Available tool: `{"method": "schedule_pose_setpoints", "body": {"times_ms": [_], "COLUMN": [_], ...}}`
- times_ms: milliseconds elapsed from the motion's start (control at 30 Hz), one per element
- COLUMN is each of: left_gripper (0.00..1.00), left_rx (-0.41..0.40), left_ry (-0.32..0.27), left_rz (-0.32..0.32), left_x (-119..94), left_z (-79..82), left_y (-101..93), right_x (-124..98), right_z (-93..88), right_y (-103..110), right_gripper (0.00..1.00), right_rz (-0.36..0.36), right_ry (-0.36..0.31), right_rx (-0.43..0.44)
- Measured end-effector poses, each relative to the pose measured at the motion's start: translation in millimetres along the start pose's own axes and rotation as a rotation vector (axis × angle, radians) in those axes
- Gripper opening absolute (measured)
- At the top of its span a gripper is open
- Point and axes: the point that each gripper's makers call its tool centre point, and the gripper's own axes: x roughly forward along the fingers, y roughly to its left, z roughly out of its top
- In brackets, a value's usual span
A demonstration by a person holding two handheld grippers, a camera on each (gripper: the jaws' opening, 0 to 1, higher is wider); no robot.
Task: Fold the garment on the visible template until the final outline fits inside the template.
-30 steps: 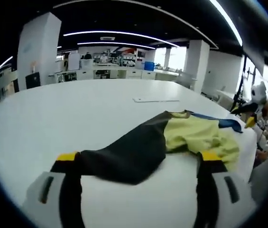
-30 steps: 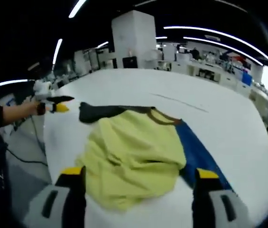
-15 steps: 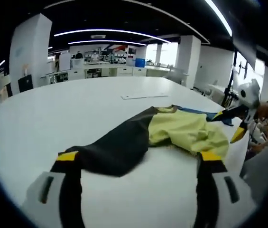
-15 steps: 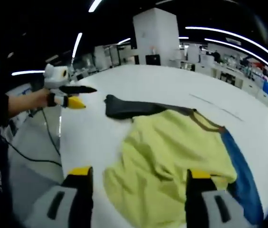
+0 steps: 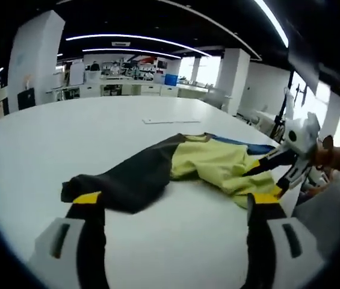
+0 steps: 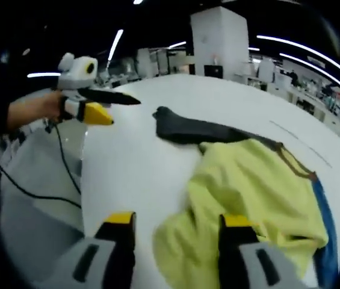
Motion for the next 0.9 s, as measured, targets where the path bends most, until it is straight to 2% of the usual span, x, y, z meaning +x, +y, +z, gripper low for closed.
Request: {"method": "schedule_pose_setpoints", "body": {"times_ms": [167,267,333,433,567,633,700,733,900], "left_gripper": [0.94,0.92,0.91,0.91,0.91,0.9,0.9,0.9,0.88], "left_rx": [0.043,0.044,0.038,0.041,0.056,0.049,0.047,0.048,0.067], "left_ry": [0.028,0.028,0.028,0.037,0.059,0.057,0.053,0.052,0.06], "left_rz": [-0.03,-0.04,-0.041,-0.037,-0.032,-0.032,-0.033,-0.034,-0.05], "left_x": [-2,-2,-2,-2,-5,-4,-4,-3,2], "left_z": [-6.3,-9.6,-11.0,-15.2,-19.0,-18.8,-18.0,-17.7,-17.3], "left_y": [-11.5,-17.4,-17.1,-15.5,-14.0,-15.0,-15.9,-17.1,-23.8], "right_x": [11,18,19,18,18,18,16,15,4], "right_z": [-12.6,-23.3,-21.9,-22.0,-21.5,-21.7,-20.9,-18.1,-1.8], "right_y": [-3,-8,-9,-15,-18,-21,-23,-20,-18], "right_gripper": [0.42,0.33,0.32,0.23,0.17,0.1,0.04,0.02,0.01], "right_rz": [-0.021,-0.04,-0.044,-0.079,-0.085,-0.098,-0.092,-0.072,-0.016], "right_ry": [0.056,0.103,0.091,0.099,0.092,0.091,0.08,0.055,-0.033], "right_rx": [-0.017,-0.064,-0.067,-0.115,-0.105,-0.119,-0.102,-0.046,0.055]}}
